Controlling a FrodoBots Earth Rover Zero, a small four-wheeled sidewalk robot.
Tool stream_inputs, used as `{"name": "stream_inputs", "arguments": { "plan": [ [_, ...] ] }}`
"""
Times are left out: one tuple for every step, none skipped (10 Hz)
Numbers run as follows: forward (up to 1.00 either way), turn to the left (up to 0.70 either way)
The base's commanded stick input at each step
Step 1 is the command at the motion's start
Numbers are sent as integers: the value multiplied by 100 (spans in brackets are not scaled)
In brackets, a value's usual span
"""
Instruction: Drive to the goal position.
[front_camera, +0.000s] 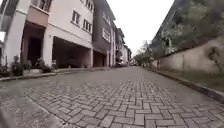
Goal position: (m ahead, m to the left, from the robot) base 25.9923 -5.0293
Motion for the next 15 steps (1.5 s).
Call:
{"name": "stream_inputs", "arguments": {
  "plan": [
    [70,0],
    [70,0],
    [70,0],
    [70,0],
    [70,0],
    [70,0],
    [70,0],
    [70,0],
    [70,0],
    [70,0],
    [70,0],
    [70,0],
    [70,0],
    [70,0],
    [70,0]
  ]
}}
